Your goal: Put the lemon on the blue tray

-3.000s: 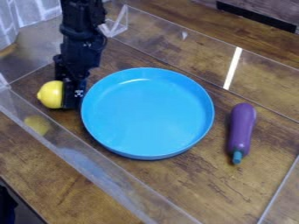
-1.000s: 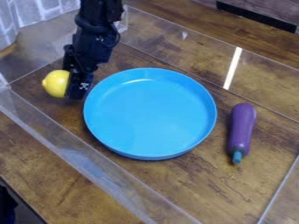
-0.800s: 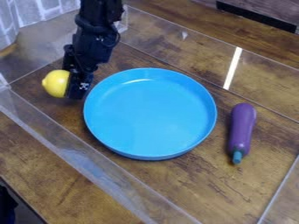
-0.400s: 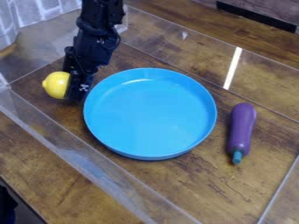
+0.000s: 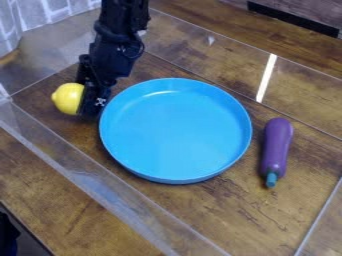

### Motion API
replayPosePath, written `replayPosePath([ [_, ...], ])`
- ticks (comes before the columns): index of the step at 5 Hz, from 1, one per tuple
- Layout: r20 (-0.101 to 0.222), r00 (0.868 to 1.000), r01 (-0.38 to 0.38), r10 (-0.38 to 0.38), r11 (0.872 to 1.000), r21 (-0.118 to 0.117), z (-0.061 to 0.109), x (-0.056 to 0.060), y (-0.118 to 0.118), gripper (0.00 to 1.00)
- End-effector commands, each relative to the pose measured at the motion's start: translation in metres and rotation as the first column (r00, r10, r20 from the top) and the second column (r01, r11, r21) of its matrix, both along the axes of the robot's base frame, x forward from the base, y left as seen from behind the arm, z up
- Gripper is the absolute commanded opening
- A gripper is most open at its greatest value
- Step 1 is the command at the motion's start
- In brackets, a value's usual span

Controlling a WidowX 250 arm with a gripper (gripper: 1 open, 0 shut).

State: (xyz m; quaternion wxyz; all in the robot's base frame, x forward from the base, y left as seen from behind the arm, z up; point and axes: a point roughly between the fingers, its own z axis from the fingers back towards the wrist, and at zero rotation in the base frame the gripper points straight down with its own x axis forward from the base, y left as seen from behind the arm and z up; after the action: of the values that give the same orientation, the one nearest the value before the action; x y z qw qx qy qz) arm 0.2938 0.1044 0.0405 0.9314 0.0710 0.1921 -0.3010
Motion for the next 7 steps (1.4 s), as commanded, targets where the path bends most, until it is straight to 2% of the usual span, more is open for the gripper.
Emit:
replayPosePath([
  [1,0.086,0.996,0.022,-0.025,0.999,0.033,0.034,0.013,-0.004,0.00],
  [3,0.101,0.994,0.042,-0.050,0.996,0.077,0.068,0.017,-0.019,0.00],
  [4,0.105,0.993,0.043,-0.051,0.996,0.082,0.072,0.017,-0.021,0.00],
  [7,0.097,0.994,0.048,-0.055,0.996,0.079,0.065,0.017,-0.022,0.00],
])
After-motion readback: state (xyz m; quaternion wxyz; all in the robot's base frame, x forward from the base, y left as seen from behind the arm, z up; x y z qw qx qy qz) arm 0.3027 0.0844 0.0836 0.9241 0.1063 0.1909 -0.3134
